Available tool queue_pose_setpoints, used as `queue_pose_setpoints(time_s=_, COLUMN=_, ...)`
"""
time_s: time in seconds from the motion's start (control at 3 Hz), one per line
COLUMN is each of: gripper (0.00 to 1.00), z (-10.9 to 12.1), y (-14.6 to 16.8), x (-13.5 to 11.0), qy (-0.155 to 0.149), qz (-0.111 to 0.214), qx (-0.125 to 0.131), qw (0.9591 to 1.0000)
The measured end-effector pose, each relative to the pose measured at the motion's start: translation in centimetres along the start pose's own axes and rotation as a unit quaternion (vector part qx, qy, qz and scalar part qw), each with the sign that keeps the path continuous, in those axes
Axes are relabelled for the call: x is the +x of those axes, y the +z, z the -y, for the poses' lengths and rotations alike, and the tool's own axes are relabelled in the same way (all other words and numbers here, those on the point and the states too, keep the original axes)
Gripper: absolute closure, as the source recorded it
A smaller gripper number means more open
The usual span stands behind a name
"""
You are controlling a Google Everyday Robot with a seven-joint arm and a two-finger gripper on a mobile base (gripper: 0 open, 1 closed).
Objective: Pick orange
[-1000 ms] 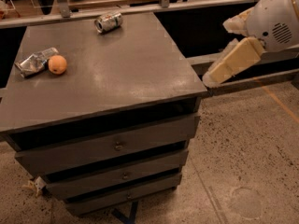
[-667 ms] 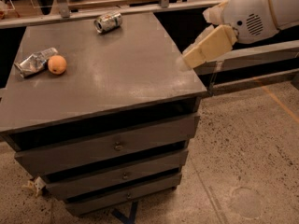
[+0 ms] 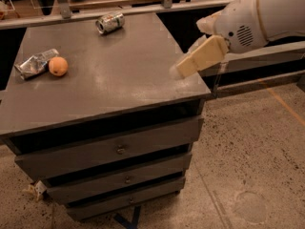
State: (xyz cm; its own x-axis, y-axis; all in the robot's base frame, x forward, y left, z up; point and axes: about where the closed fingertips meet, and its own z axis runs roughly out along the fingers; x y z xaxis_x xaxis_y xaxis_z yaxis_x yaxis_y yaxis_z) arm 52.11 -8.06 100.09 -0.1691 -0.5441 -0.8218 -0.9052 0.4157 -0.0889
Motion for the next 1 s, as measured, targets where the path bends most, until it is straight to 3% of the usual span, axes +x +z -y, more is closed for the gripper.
queue_pose_setpoints(time_s=0.67, gripper=0.00, z=-2.1, y=9.7, x=-0.6, qy=0.011, qz=0.041, qx=-0.020, qw=0.9989)
queue_pose_setpoints(time_s=1.0, gripper=0.00, z=-2.7, y=13.9, x=-1.0, qy=-0.015, qz=0.057, qx=-0.014, qw=0.9982)
